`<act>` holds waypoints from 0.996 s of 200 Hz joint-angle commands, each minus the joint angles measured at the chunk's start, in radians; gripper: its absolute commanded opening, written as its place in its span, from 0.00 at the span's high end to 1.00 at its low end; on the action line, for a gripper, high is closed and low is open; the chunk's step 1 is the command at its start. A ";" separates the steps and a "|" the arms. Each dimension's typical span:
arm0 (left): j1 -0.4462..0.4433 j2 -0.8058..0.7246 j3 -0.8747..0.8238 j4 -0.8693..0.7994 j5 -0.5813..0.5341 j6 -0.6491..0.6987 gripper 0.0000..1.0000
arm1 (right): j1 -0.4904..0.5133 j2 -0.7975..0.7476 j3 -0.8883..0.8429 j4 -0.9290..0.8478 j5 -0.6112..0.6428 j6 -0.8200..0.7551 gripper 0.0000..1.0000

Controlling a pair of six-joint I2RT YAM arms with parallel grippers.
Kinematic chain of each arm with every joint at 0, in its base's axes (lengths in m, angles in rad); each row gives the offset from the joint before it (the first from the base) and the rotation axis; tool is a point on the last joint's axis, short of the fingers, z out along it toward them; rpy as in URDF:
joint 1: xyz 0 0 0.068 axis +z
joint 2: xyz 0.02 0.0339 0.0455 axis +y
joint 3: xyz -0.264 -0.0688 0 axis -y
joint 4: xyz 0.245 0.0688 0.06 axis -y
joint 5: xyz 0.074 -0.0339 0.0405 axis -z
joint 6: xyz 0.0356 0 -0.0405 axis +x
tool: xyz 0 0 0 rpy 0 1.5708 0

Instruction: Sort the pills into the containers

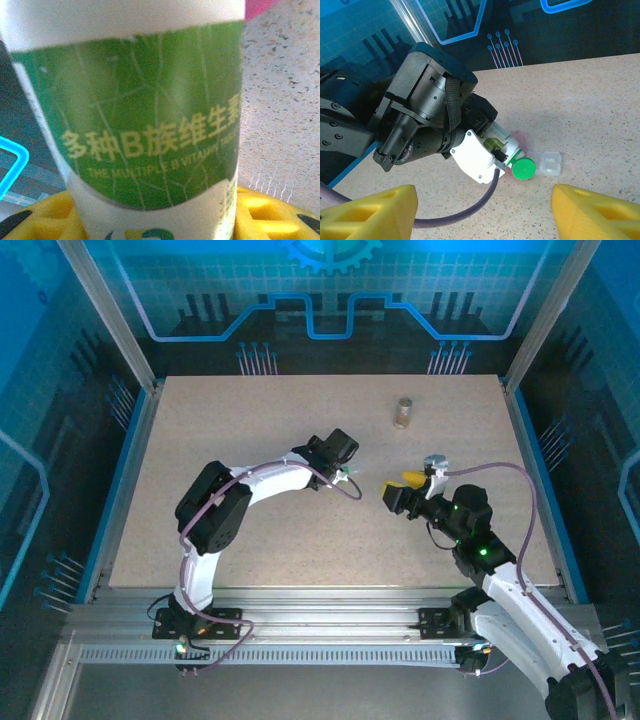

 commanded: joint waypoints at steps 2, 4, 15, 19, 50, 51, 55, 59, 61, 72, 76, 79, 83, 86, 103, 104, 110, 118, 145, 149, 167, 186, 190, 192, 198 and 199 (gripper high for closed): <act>0.007 -0.050 0.002 0.005 0.000 0.016 1.00 | 0.016 -0.006 -0.009 0.024 0.009 -0.010 0.28; 0.007 -0.050 0.004 0.006 0.000 0.016 1.00 | 0.016 -0.006 -0.009 0.024 0.010 -0.009 0.28; 0.008 -0.049 0.012 0.019 -0.001 0.018 1.00 | 0.016 -0.004 -0.009 0.024 0.009 -0.010 0.28; 0.008 -0.049 0.013 0.023 -0.002 0.019 1.00 | 0.016 -0.005 -0.009 0.024 0.009 -0.010 0.28; 0.009 -0.060 0.011 0.020 -0.007 0.029 1.00 | 0.016 -0.001 -0.009 0.026 0.006 -0.007 0.28; 0.009 -0.060 0.012 0.021 -0.007 0.029 1.00 | 0.016 -0.001 -0.009 0.026 0.006 -0.007 0.28; 0.011 -0.060 0.011 0.021 -0.010 0.029 1.00 | 0.016 -0.002 -0.009 0.026 0.006 -0.007 0.28; 0.012 -0.062 0.010 0.022 -0.010 0.029 1.00 | 0.016 -0.002 -0.009 0.028 0.005 -0.007 0.28; 0.012 -0.063 0.009 0.023 -0.010 0.029 1.00 | 0.016 -0.002 -0.010 0.027 0.005 -0.006 0.28; 0.016 -0.065 0.010 0.028 -0.011 0.032 1.00 | 0.016 0.001 -0.009 0.029 0.003 -0.006 0.28; 0.017 -0.067 0.012 0.030 -0.011 0.031 1.00 | 0.016 0.000 -0.009 0.028 0.003 -0.006 0.28; 0.019 -0.068 0.013 0.032 -0.011 0.031 1.00 | 0.016 0.000 -0.009 0.029 0.003 -0.005 0.28; 0.020 -0.069 0.014 0.032 -0.011 0.032 1.00 | 0.016 0.000 -0.009 0.030 0.003 -0.006 0.28; 0.021 -0.069 0.015 0.034 -0.011 0.033 1.00 | 0.016 0.000 -0.009 0.029 0.003 -0.006 0.28; 0.028 -0.076 0.021 0.042 -0.006 0.037 1.00 | 0.016 0.002 -0.010 0.030 0.004 -0.006 0.28; 0.028 -0.077 0.022 0.042 -0.006 0.036 1.00 | 0.015 0.002 -0.010 0.030 0.004 -0.006 0.28; 0.031 -0.079 0.023 0.043 -0.005 0.039 1.00 | 0.016 0.003 -0.010 0.030 0.005 -0.006 0.28; 0.036 -0.081 0.021 0.039 -0.003 0.039 1.00 | 0.016 0.003 -0.010 0.032 0.005 -0.006 0.28; 0.047 -0.075 -0.008 0.036 0.007 0.039 1.00 | 0.016 0.010 -0.011 0.037 0.006 -0.004 0.28; 0.047 -0.071 -0.014 0.036 0.009 0.036 1.00 | 0.016 0.011 -0.012 0.037 0.005 -0.004 0.28; 0.046 -0.040 -0.032 0.046 0.014 0.031 1.00 | 0.016 0.013 -0.010 0.039 0.005 -0.004 0.28; 0.046 0.002 -0.032 0.033 0.019 0.023 1.00 | 0.016 0.014 -0.010 0.038 0.003 -0.003 0.28; 0.046 0.011 -0.031 0.030 0.019 0.020 1.00 | 0.016 0.012 -0.011 0.038 0.003 -0.003 0.28; 0.046 0.015 -0.030 0.028 0.019 0.019 1.00 | 0.016 0.012 -0.010 0.037 0.003 -0.003 0.28; 0.044 0.026 -0.027 0.024 0.019 0.015 1.00 | 0.016 0.011 -0.010 0.037 0.003 -0.004 0.28; 0.043 0.027 -0.027 0.024 0.019 0.015 1.00 | 0.016 0.012 -0.010 0.037 0.003 -0.004 0.28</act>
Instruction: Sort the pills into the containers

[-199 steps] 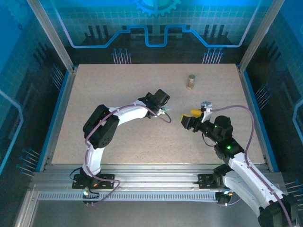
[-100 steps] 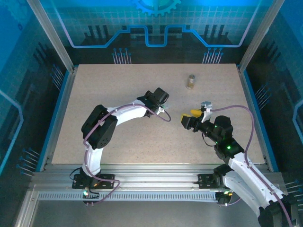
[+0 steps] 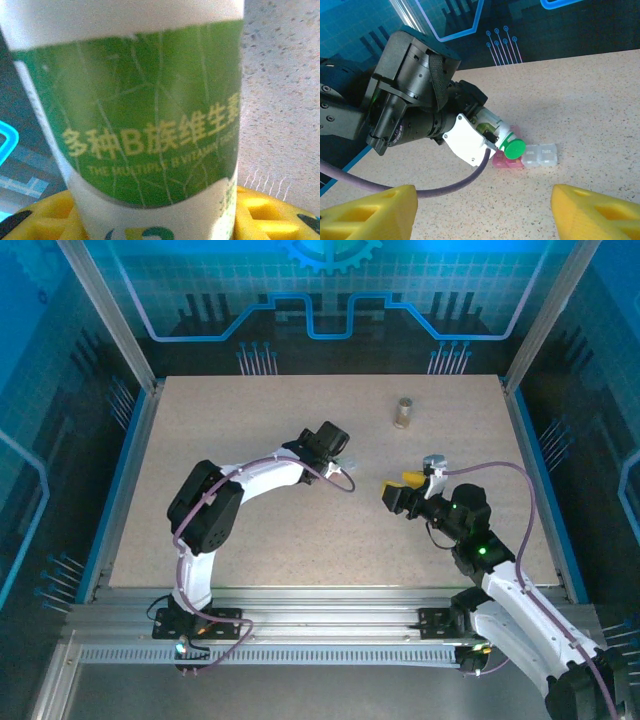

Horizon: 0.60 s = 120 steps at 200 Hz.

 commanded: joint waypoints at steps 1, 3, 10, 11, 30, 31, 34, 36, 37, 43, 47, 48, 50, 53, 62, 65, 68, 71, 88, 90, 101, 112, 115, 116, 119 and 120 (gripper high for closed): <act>-0.002 0.055 -0.005 -0.010 0.016 -0.008 1.00 | 0.016 -0.003 -0.010 0.033 0.003 -0.004 0.28; -0.003 0.058 -0.003 -0.010 0.016 -0.009 1.00 | 0.016 -0.004 -0.010 0.034 0.003 -0.003 0.28; -0.004 0.067 -0.002 -0.012 0.014 -0.012 1.00 | 0.016 -0.005 -0.010 0.033 0.003 -0.004 0.28; -0.005 0.068 -0.002 -0.014 0.013 -0.014 1.00 | 0.016 -0.005 -0.010 0.033 0.001 -0.004 0.28; -0.007 0.080 0.004 -0.041 0.011 -0.024 1.00 | 0.015 -0.011 -0.008 0.026 0.002 -0.005 0.28; -0.007 0.080 0.004 -0.043 0.011 -0.024 1.00 | 0.016 -0.012 -0.008 0.026 0.002 -0.005 0.28; -0.006 0.082 0.003 -0.046 0.011 -0.025 1.00 | 0.016 -0.012 -0.008 0.026 0.000 -0.006 0.28; -0.006 0.081 0.003 -0.049 0.011 -0.024 1.00 | 0.016 -0.014 -0.008 0.027 0.000 -0.005 0.28; -0.006 0.082 0.003 -0.051 0.010 -0.025 1.00 | 0.016 -0.014 -0.008 0.026 0.000 -0.006 0.28; -0.005 0.082 0.001 -0.056 0.011 -0.025 1.00 | 0.016 -0.014 -0.008 0.026 -0.001 -0.005 0.28; -0.005 0.081 0.001 -0.056 0.012 -0.026 1.00 | 0.016 -0.016 -0.007 0.025 0.000 -0.005 0.28; -0.005 0.082 0.001 -0.057 0.012 -0.027 1.00 | 0.016 -0.016 -0.007 0.024 0.000 -0.005 0.28; -0.005 0.081 0.002 -0.057 0.011 -0.027 1.00 | 0.016 -0.016 -0.006 0.024 -0.001 -0.006 0.28; -0.005 0.080 0.003 -0.055 0.011 -0.029 1.00 | 0.016 -0.016 -0.006 0.024 -0.001 -0.005 0.28; -0.005 0.078 0.011 -0.056 0.008 -0.031 1.00 | 0.016 -0.017 -0.006 0.023 -0.002 -0.006 0.28; -0.005 0.076 0.014 -0.058 0.005 -0.032 1.00 | 0.016 -0.018 -0.006 0.023 -0.003 -0.006 0.28; -0.005 0.074 0.018 -0.059 0.004 -0.031 1.00 | 0.016 -0.018 -0.006 0.023 -0.003 -0.005 0.28; -0.006 0.072 0.023 -0.060 0.004 -0.031 1.00 | 0.016 -0.018 -0.006 0.023 -0.003 -0.005 0.28; -0.010 0.055 0.047 -0.067 0.004 -0.026 1.00 | 0.016 -0.018 -0.006 0.022 -0.002 -0.006 0.28; -0.012 0.052 0.049 -0.067 0.004 -0.025 1.00 | 0.016 -0.018 -0.006 0.022 -0.002 -0.006 0.28; -0.012 0.037 0.056 -0.055 0.003 -0.018 1.00 | 0.016 -0.018 -0.006 0.022 -0.002 -0.005 0.28; -0.011 0.023 0.054 -0.036 -0.001 -0.006 1.00 | 0.016 -0.017 -0.006 0.023 0.000 -0.005 0.28; -0.012 0.019 0.053 -0.032 0.000 -0.005 1.00 | 0.016 -0.017 -0.006 0.022 0.000 -0.006 0.28; -0.012 0.018 0.053 -0.030 0.000 -0.004 1.00 | 0.016 -0.016 -0.006 0.023 0.001 -0.005 0.28; -0.011 0.014 0.050 -0.026 -0.001 -0.003 1.00 | 0.016 -0.016 -0.006 0.023 0.001 -0.006 0.28; -0.012 0.013 0.049 -0.024 -0.001 -0.003 1.00 | 0.016 -0.016 -0.007 0.023 0.001 -0.006 0.28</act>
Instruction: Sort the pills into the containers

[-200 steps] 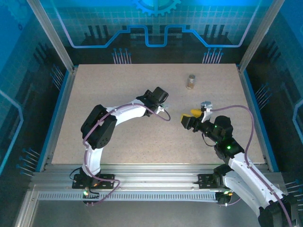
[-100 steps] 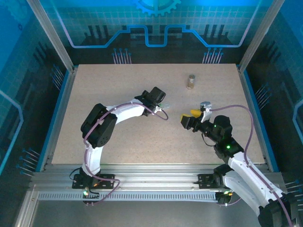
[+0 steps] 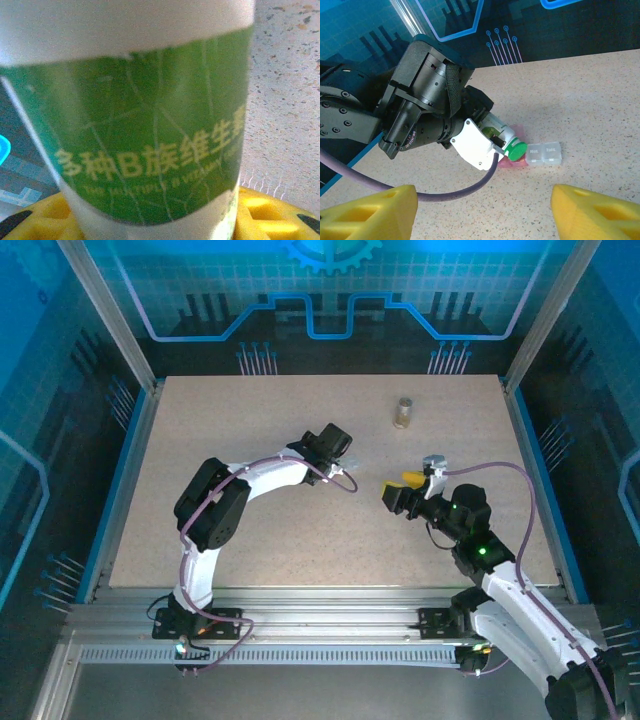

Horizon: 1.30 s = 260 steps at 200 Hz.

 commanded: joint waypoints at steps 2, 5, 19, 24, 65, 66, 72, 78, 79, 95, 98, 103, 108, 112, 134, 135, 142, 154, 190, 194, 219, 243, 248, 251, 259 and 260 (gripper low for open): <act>-0.008 -0.029 0.019 -0.010 0.001 0.024 1.00 | 0.016 -0.014 -0.007 0.024 0.003 -0.006 0.28; -0.008 -0.033 0.015 -0.004 0.002 0.026 1.00 | 0.016 -0.014 -0.007 0.026 0.003 -0.006 0.28; -0.012 -0.047 0.003 0.015 0.004 0.033 1.00 | 0.016 -0.011 -0.009 0.028 0.006 -0.004 0.28; -0.012 -0.051 0.003 0.018 0.004 0.036 1.00 | 0.016 -0.012 -0.008 0.029 0.006 -0.003 0.28; -0.018 -0.052 0.022 0.020 0.000 0.047 1.00 | 0.016 -0.012 -0.008 0.028 0.006 -0.004 0.28; -0.018 -0.052 0.022 0.019 -0.001 0.047 1.00 | 0.016 -0.012 -0.008 0.028 0.006 -0.004 0.28; -0.020 -0.053 0.026 0.018 -0.001 0.050 1.00 | 0.016 -0.012 -0.008 0.029 0.008 -0.003 0.28; -0.022 -0.053 0.028 0.013 -0.001 0.049 1.00 | 0.016 -0.012 -0.008 0.029 0.008 -0.003 0.28; -0.023 -0.053 0.028 0.013 0.000 0.050 1.00 | 0.016 -0.013 -0.009 0.029 0.008 -0.004 0.28; -0.032 -0.054 0.032 -0.001 -0.004 0.057 1.00 | 0.016 -0.015 -0.009 0.029 0.006 -0.003 0.28; -0.034 -0.054 0.034 -0.002 -0.007 0.064 1.00 | 0.016 -0.014 -0.009 0.029 0.006 -0.003 0.28; -0.039 -0.054 0.031 -0.004 -0.013 0.071 1.00 | 0.016 -0.014 -0.009 0.028 0.006 -0.004 0.28; -0.043 -0.054 0.031 -0.007 -0.017 0.082 1.00 | 0.016 -0.017 -0.009 0.028 0.008 -0.004 0.28; -0.047 -0.053 0.034 -0.009 -0.019 0.086 1.00 | 0.015 -0.017 -0.009 0.028 0.009 -0.004 0.28; -0.064 -0.043 0.062 0.015 -0.037 0.103 1.00 | 0.017 -0.020 -0.008 0.026 0.007 -0.005 0.28; -0.064 -0.042 0.063 0.016 -0.038 0.104 1.00 | 0.016 -0.020 -0.008 0.027 0.007 -0.005 0.28; -0.067 -0.038 0.080 0.020 -0.045 0.107 1.00 | 0.016 -0.021 -0.008 0.024 0.008 -0.005 0.28; -0.067 -0.033 0.105 0.019 -0.045 0.104 1.00 | 0.016 -0.023 -0.008 0.023 0.008 -0.006 0.28; -0.052 -0.031 0.104 0.014 -0.044 0.100 1.00 | 0.016 -0.027 -0.006 0.020 0.006 -0.006 0.28; -0.048 -0.030 0.099 0.014 -0.042 0.098 1.00 | 0.016 -0.026 -0.006 0.020 0.007 -0.008 0.28; -0.025 -0.020 0.079 0.029 -0.040 0.093 1.00 | 0.016 -0.022 -0.006 0.020 0.011 -0.009 0.28; -0.012 0.019 0.070 0.055 -0.030 0.091 1.00 | 0.016 -0.017 -0.009 0.024 0.014 -0.009 0.28; -0.011 0.028 0.068 0.063 -0.026 0.089 1.00 | 0.016 -0.015 -0.009 0.024 0.014 -0.009 0.28; -0.010 0.034 0.066 0.065 -0.025 0.086 1.00 | 0.016 -0.015 -0.009 0.026 0.014 -0.009 0.28; -0.008 0.051 0.061 0.068 -0.023 0.081 1.00 | 0.016 -0.015 -0.009 0.026 0.014 -0.009 0.28; -0.009 0.052 0.060 0.068 -0.023 0.081 1.00 | 0.015 -0.014 -0.008 0.026 0.015 -0.009 0.28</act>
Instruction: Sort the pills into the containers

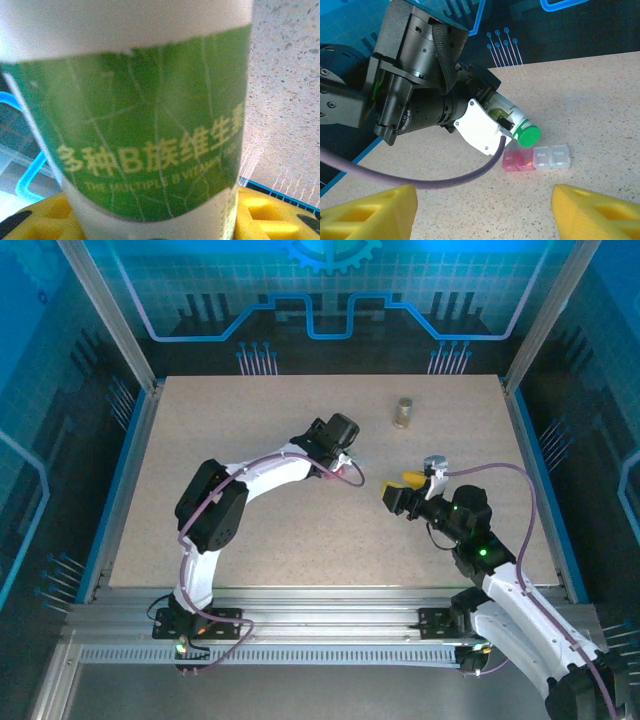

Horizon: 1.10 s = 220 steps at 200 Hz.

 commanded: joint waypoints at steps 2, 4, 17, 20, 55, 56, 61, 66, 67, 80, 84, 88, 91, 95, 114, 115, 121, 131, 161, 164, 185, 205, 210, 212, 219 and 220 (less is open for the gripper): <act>0.007 0.056 -0.029 0.028 -0.009 -0.003 1.00 | 0.016 -0.002 -0.004 0.026 0.015 -0.009 0.28; 0.007 0.059 -0.031 0.028 -0.008 -0.004 1.00 | 0.016 -0.002 -0.004 0.026 0.015 -0.011 0.28; 0.008 0.077 -0.038 0.033 -0.003 -0.020 1.00 | 0.016 -0.002 -0.004 0.024 0.016 -0.013 0.28; 0.008 0.081 -0.039 0.033 -0.003 -0.024 1.00 | 0.016 -0.002 -0.004 0.024 0.016 -0.013 0.28; 0.004 0.082 -0.038 0.027 -0.007 -0.034 1.00 | 0.016 -0.007 -0.002 0.021 0.010 -0.012 0.28; 0.004 0.082 -0.037 0.026 -0.007 -0.035 1.00 | 0.016 -0.007 -0.002 0.021 0.011 -0.012 0.28; 0.004 0.078 -0.032 0.023 -0.007 -0.037 1.00 | 0.016 -0.008 -0.002 0.019 0.010 -0.012 0.28; 0.004 0.072 -0.029 0.018 -0.009 -0.039 1.00 | 0.016 -0.008 -0.001 0.020 0.009 -0.011 0.28; 0.004 0.072 -0.028 0.017 -0.009 -0.039 1.00 | 0.016 -0.008 -0.002 0.019 0.009 -0.011 0.28; 0.000 0.056 -0.019 0.001 -0.011 -0.039 1.00 | 0.016 -0.010 -0.003 0.020 0.007 -0.010 0.28; -0.001 0.051 -0.017 -0.002 -0.011 -0.040 1.00 | 0.016 -0.011 -0.002 0.018 0.007 -0.010 0.28; -0.002 0.044 -0.016 -0.006 -0.011 -0.041 1.00 | 0.016 -0.011 -0.001 0.018 0.008 -0.010 0.28; -0.006 0.039 -0.015 -0.009 -0.012 -0.041 1.00 | 0.016 -0.011 -0.002 0.018 0.007 -0.011 0.28; -0.008 0.033 -0.015 -0.013 -0.012 -0.042 1.00 | 0.016 -0.011 -0.002 0.019 0.008 -0.010 0.28; -0.023 0.001 -0.028 -0.013 -0.023 -0.018 1.00 | 0.016 -0.012 -0.002 0.020 0.007 -0.009 0.28; -0.024 0.000 -0.028 -0.011 -0.024 -0.016 1.00 | 0.016 -0.012 -0.001 0.020 0.007 -0.009 0.28; -0.027 -0.010 -0.035 0.000 -0.025 -0.006 1.00 | 0.016 -0.011 -0.003 0.021 0.007 -0.008 0.28; -0.030 -0.019 -0.045 0.018 -0.030 0.009 1.00 | 0.016 -0.011 -0.003 0.021 0.008 -0.008 0.28; -0.031 -0.032 -0.020 0.021 -0.018 -0.031 1.00 | 0.016 -0.010 -0.006 0.026 0.009 -0.008 0.28; -0.032 -0.033 -0.015 0.020 -0.015 -0.040 1.00 | 0.016 -0.009 -0.006 0.026 0.010 -0.008 0.28; -0.044 -0.043 -0.004 -0.025 0.015 -0.072 1.00 | 0.016 -0.007 -0.006 0.026 0.010 -0.007 0.28; -0.040 -0.032 -0.022 -0.042 0.020 -0.091 1.00 | 0.016 -0.008 -0.004 0.026 0.009 -0.008 0.28; -0.040 -0.026 -0.028 -0.040 0.020 -0.092 1.00 | 0.016 -0.008 -0.005 0.026 0.009 -0.007 0.28; -0.040 -0.024 -0.031 -0.039 0.020 -0.093 1.00 | 0.016 -0.007 -0.006 0.027 0.010 -0.007 0.28; -0.039 -0.013 -0.033 -0.040 0.024 -0.103 1.00 | 0.017 -0.007 -0.007 0.026 0.009 -0.007 0.28; -0.039 -0.012 -0.033 -0.040 0.024 -0.106 1.00 | 0.016 -0.007 -0.007 0.027 0.009 -0.008 0.28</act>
